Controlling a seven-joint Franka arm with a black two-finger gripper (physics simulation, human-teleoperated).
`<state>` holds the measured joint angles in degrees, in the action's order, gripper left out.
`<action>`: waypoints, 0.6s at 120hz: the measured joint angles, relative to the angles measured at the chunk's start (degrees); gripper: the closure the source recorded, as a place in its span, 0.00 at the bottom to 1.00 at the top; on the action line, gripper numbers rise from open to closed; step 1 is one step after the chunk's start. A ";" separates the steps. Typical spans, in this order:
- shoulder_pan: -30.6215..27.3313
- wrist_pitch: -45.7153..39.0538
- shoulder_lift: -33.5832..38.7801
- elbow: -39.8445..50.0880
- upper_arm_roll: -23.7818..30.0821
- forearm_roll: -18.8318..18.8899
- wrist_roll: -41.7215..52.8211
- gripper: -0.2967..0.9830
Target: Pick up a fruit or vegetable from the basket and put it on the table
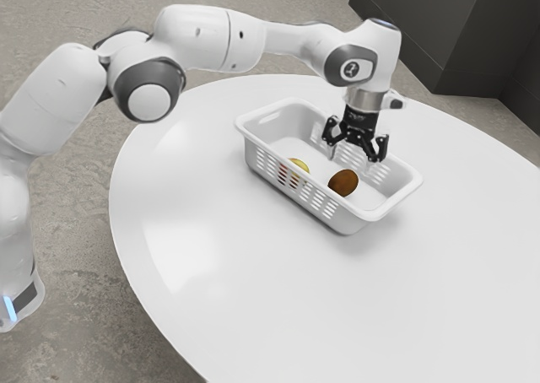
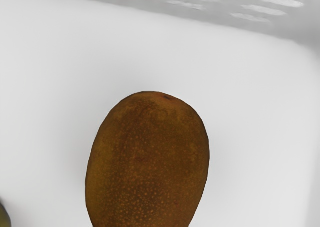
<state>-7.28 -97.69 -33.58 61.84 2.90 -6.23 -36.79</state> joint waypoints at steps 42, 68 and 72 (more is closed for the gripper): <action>-1.19 -6.41 -0.61 3.65 -0.29 1.26 10.51 0.25; -1.61 -9.49 -2.60 3.54 0.86 1.62 15.04 0.25; -1.56 -9.81 -2.52 3.67 0.81 1.55 15.61 0.25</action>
<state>-8.84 -107.50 -36.10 65.52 3.71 -4.68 -21.18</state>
